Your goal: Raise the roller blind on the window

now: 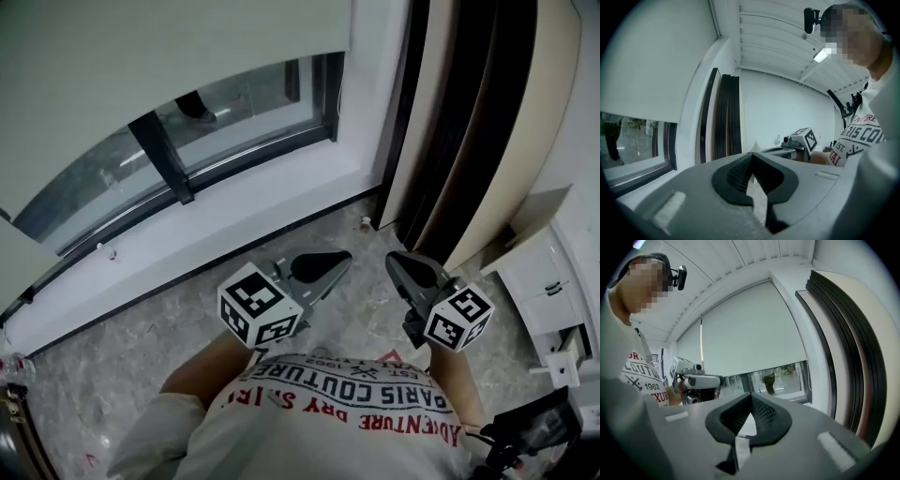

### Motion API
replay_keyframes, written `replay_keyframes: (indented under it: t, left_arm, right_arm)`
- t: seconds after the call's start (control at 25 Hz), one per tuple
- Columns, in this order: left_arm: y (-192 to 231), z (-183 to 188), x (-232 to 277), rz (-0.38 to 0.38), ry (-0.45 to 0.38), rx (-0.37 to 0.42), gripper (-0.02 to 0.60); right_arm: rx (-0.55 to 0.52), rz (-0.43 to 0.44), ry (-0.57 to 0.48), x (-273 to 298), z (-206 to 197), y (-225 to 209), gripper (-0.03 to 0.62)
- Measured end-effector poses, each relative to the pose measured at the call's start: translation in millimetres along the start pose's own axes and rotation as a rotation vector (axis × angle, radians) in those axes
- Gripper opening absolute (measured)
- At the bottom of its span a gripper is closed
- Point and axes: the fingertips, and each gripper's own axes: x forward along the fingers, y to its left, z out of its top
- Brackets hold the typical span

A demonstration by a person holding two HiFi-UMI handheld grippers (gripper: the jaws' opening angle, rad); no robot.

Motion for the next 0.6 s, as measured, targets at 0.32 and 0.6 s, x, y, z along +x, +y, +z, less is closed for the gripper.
replay_keyframes:
  t: [0.32, 0.6]
  left_arm:
    - [66.7, 11.8, 25.0, 0.009, 0.004, 0.009, 0.002]
    - [128.8, 8.1, 69.3, 0.029, 0.01, -0.03, 0.002]
  right_arm:
    - [-0.006, 0.0, -0.032, 52.1, 21.8, -46.4, 0.005]
    - [-0.005, 0.012, -0.041, 90.6, 38.5, -111.9, 0.006]
